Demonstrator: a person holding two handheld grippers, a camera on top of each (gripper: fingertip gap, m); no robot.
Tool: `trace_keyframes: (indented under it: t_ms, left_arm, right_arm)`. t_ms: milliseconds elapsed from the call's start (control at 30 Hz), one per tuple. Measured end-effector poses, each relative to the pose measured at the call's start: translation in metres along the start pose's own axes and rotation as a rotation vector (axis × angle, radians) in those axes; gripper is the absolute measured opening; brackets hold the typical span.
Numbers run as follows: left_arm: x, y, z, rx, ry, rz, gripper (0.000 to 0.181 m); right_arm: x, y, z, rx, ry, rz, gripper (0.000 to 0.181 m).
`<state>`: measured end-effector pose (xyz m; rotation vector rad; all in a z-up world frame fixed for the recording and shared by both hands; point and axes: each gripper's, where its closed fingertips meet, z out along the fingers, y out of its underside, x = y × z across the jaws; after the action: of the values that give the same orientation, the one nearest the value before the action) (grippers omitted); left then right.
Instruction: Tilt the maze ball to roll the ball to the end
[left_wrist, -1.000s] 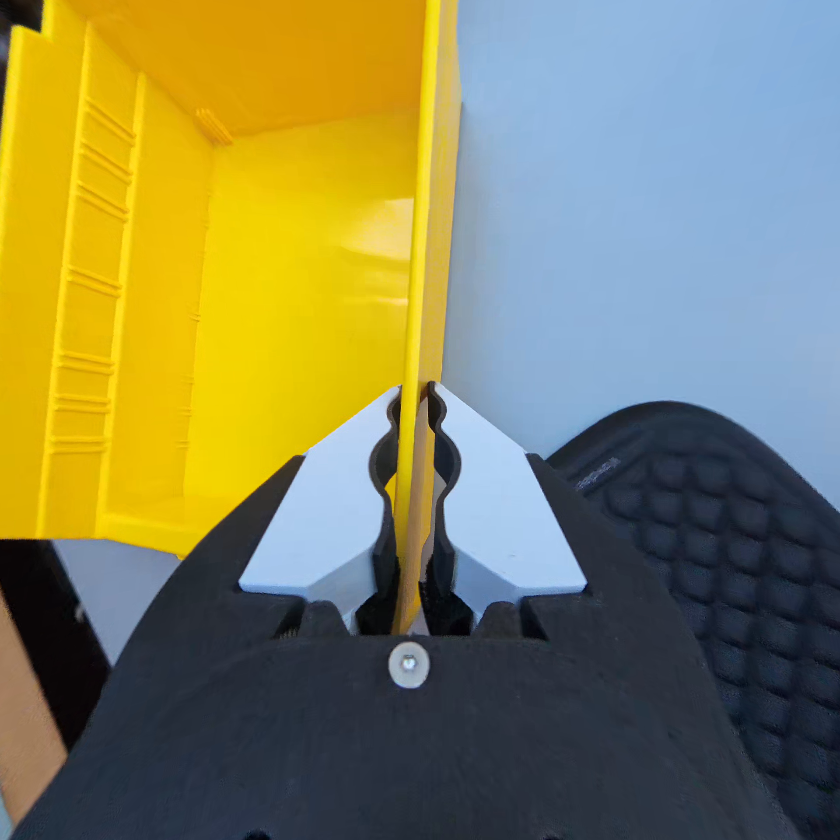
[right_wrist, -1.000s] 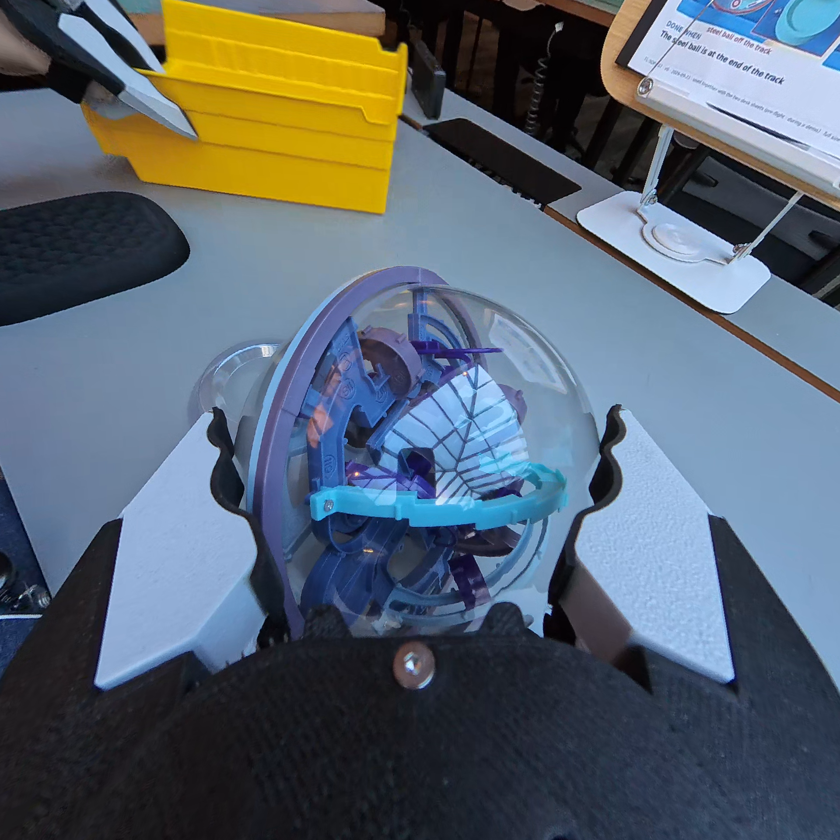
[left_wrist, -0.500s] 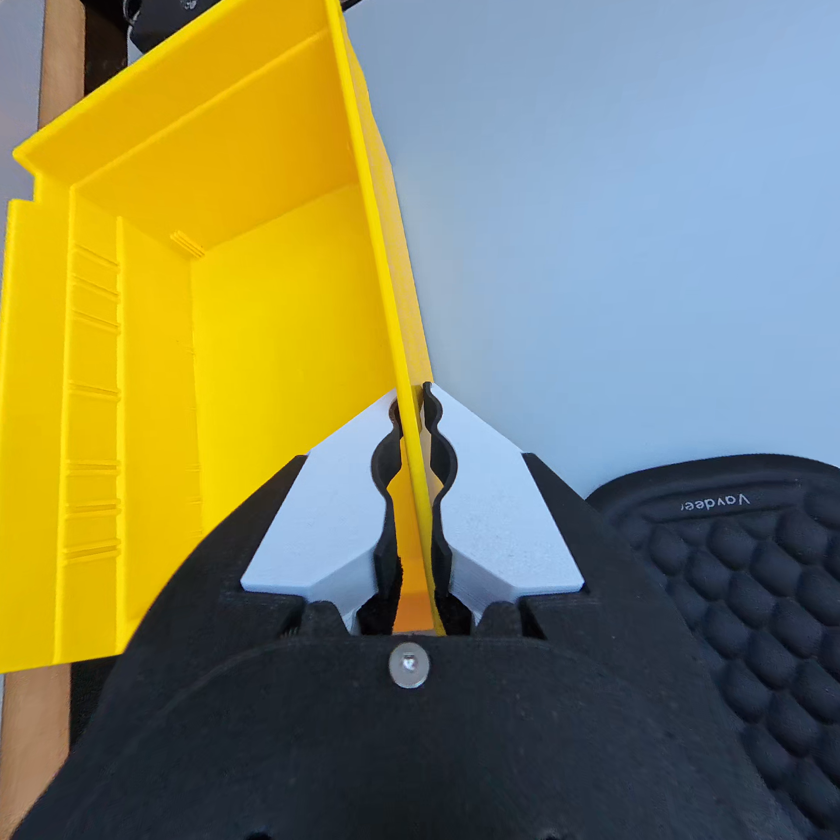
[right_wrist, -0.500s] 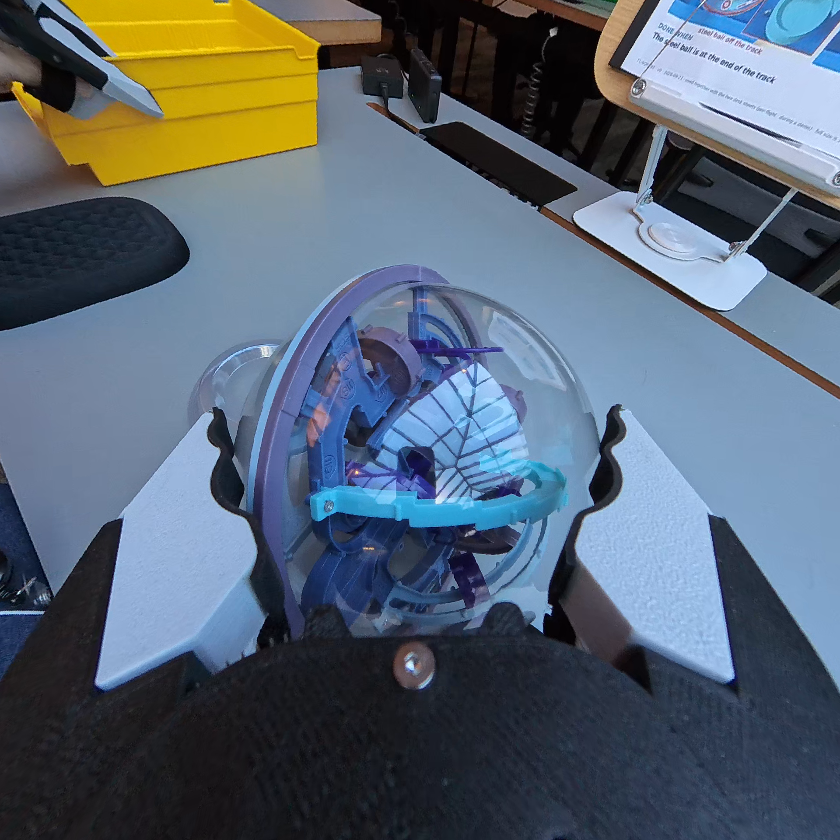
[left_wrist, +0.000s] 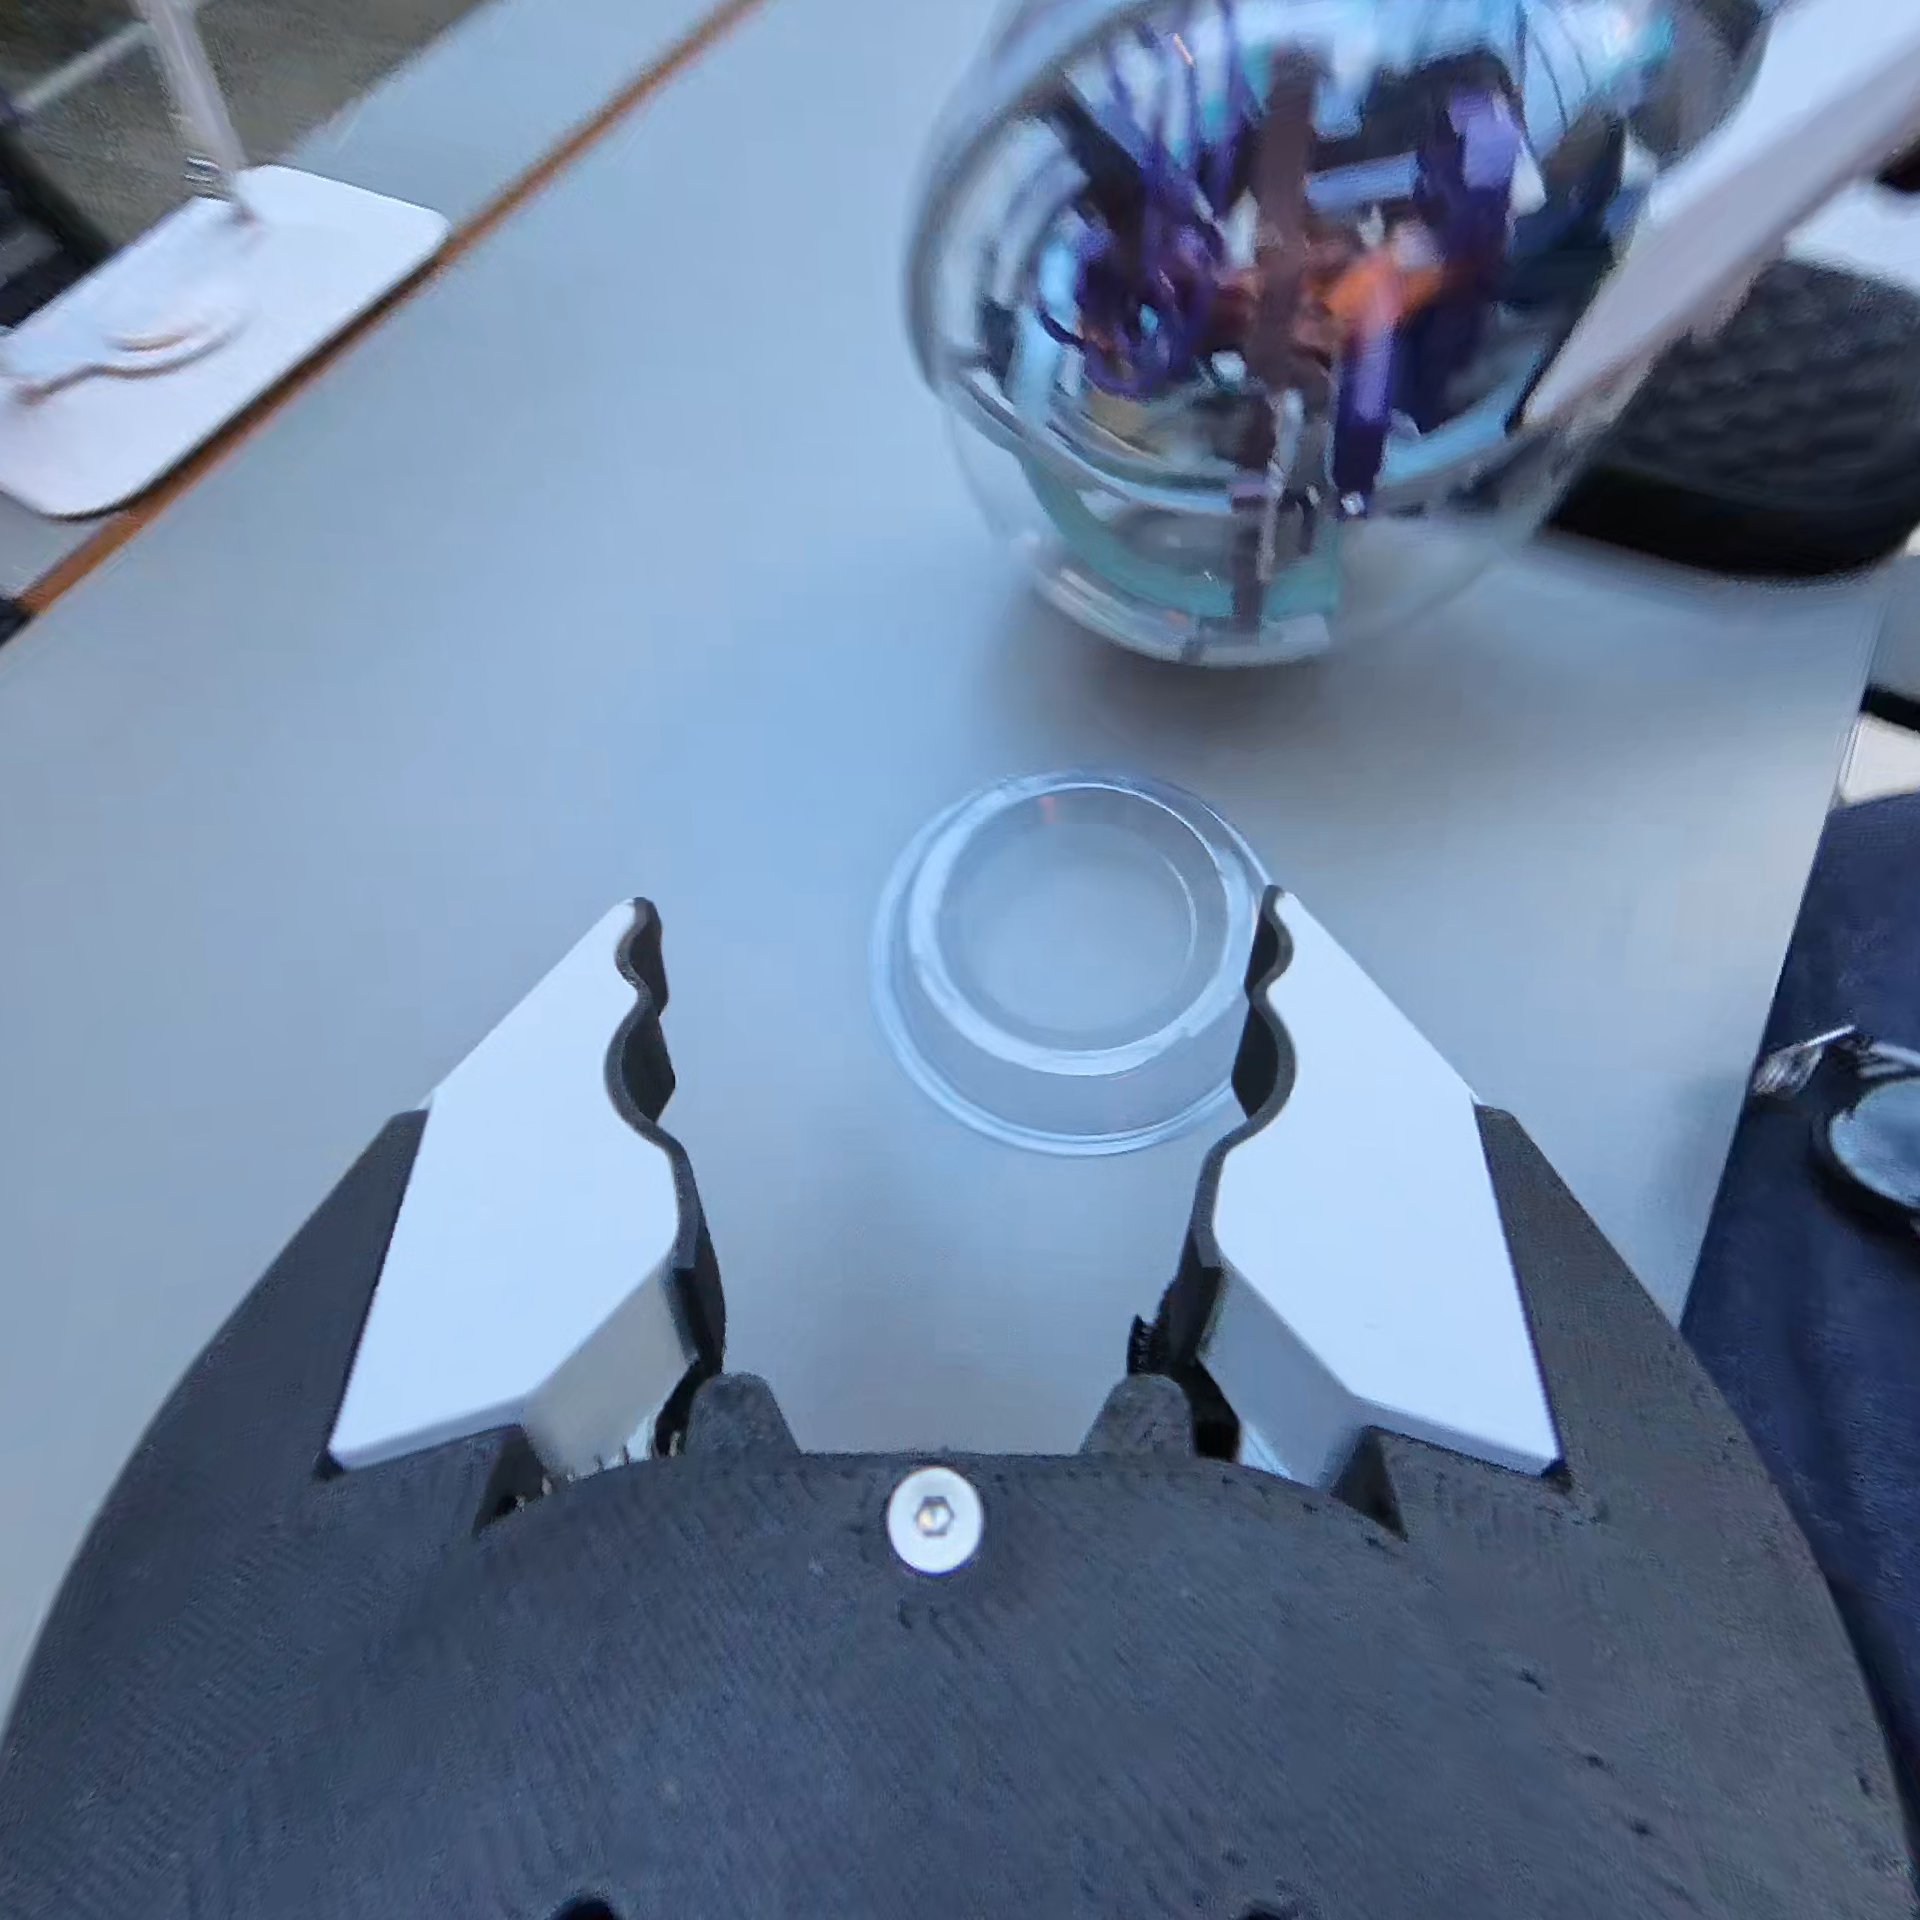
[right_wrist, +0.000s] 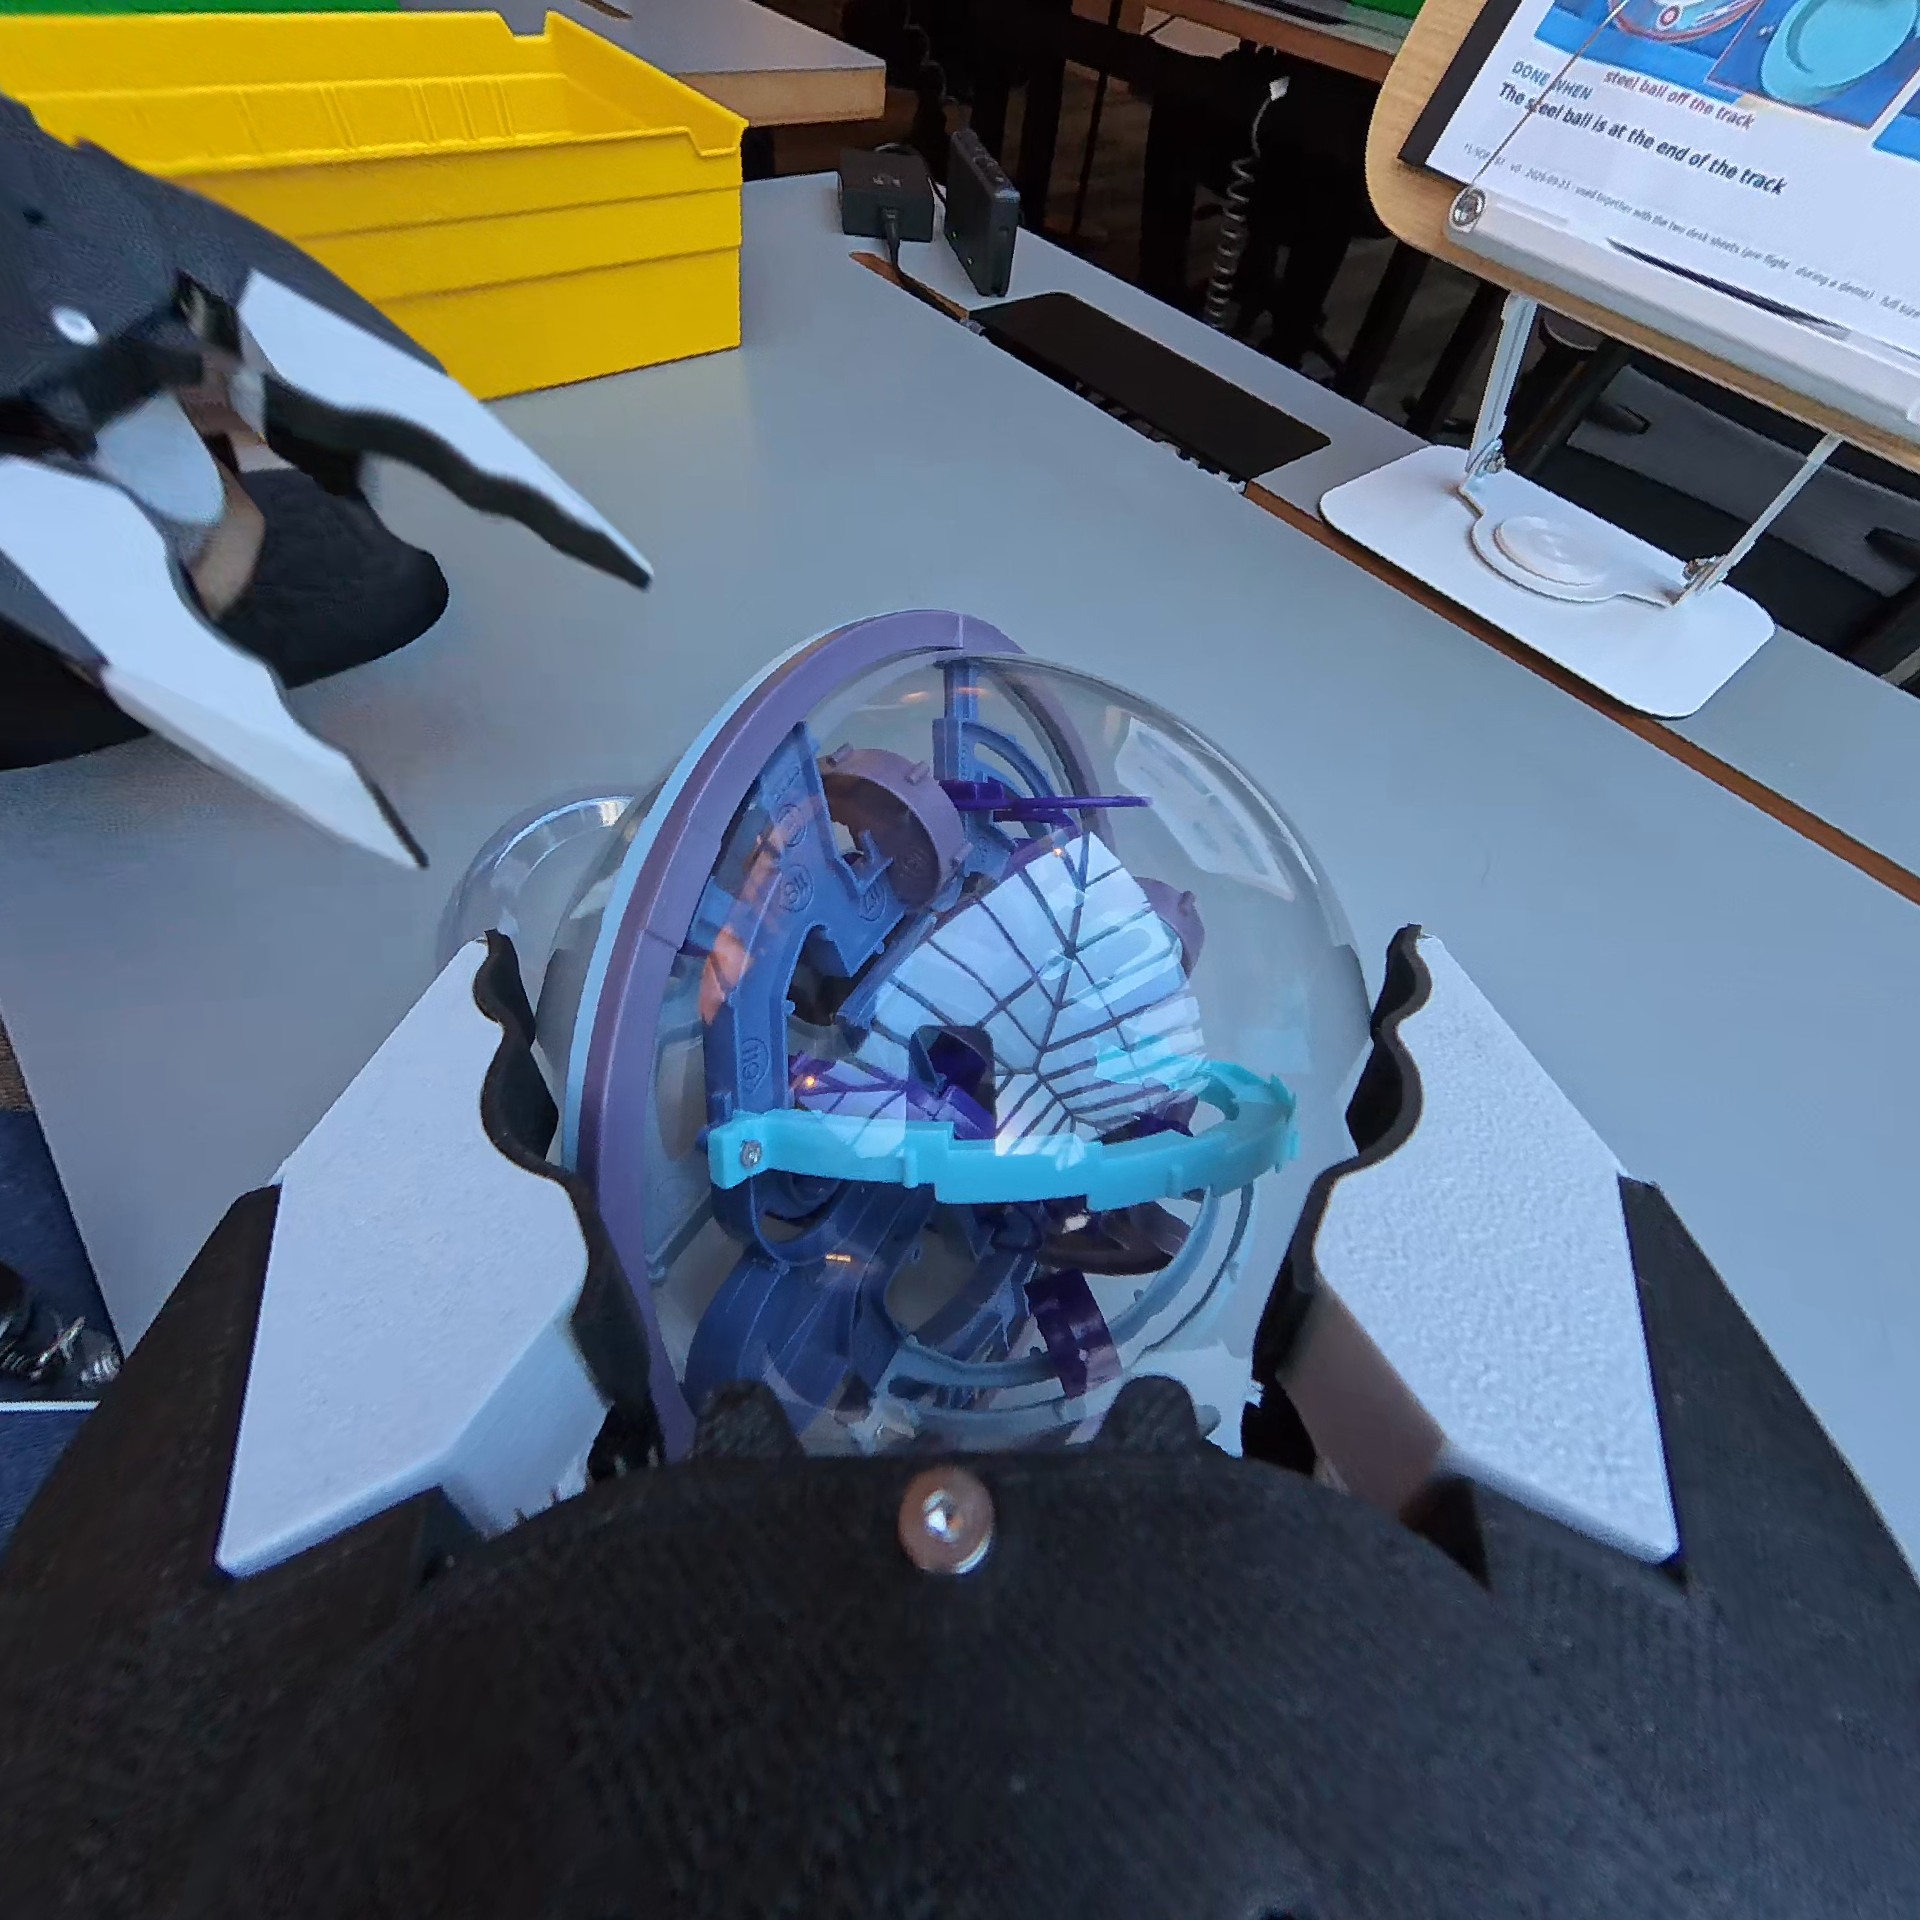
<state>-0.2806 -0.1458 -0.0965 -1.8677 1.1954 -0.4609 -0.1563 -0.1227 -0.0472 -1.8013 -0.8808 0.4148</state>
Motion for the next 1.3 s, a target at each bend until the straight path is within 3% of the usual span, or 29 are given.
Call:
trace_keyframes:
  t_ms: [33, 133, 233, 500, 667, 767, 867, 933, 1033, 1133, 1300]
  left_arm:
    - [0.008, 0.006, 0.011, -0.035, 0.018, 0.042, 0.112]
    - [0.016, 0.030, 0.037, -0.156, 0.042, 0.152, 0.112]
    - [0.017, 0.032, 0.048, -0.163, 0.110, 0.145, 0.097]
    - [-0.058, 0.017, 0.087, -0.181, 0.148, 0.153, 0.097]
    - [-0.078, -0.001, 0.112, -0.142, 0.204, 0.155, 0.097]
    - [-0.075, -0.016, 0.107, -0.064, 0.263, 0.070, 0.100]
    - [-0.084, -0.031, 0.081, 0.057, 0.178, 0.093, 0.105]
    - [-0.061, -0.041, 0.057, 0.118, 0.224, 0.096, 0.102]
    - [0.001, -0.046, 0.041, 0.135, 0.428, -0.002, 0.099]
    - [0.033, -0.043, 0.051, 0.113, 0.481, -0.043, 0.109]
    - [0.054, -0.043, 0.070, 0.062, 0.508, -0.027, 0.112]
  right_arm:
    - [0.000, 0.000, 0.000, -0.001, 0.000, -0.001, 0.157]
    - [0.000, 0.001, -0.001, -0.003, -0.003, -0.004, 0.157]
    - [0.001, 0.000, -0.001, 0.004, -0.004, 0.008, 0.157]
    - [0.002, -0.001, 0.001, 0.010, -0.009, 0.023, 0.157]
    - [0.003, -0.001, 0.001, 0.012, -0.012, 0.033, 0.157]
    - [0.003, 0.000, -0.001, 0.012, -0.013, 0.033, 0.157]
    - [0.004, 0.001, -0.004, 0.020, -0.016, 0.037, 0.157]
    - [0.003, 0.001, -0.005, 0.024, -0.018, 0.031, 0.157]
    - [0.002, 0.001, -0.004, 0.030, -0.020, 0.026, 0.157]
    - [0.000, 0.000, -0.004, 0.045, -0.032, 0.007, 0.157]
    - [-0.007, -0.009, -0.026, 0.133, -0.142, 0.036, 0.153]
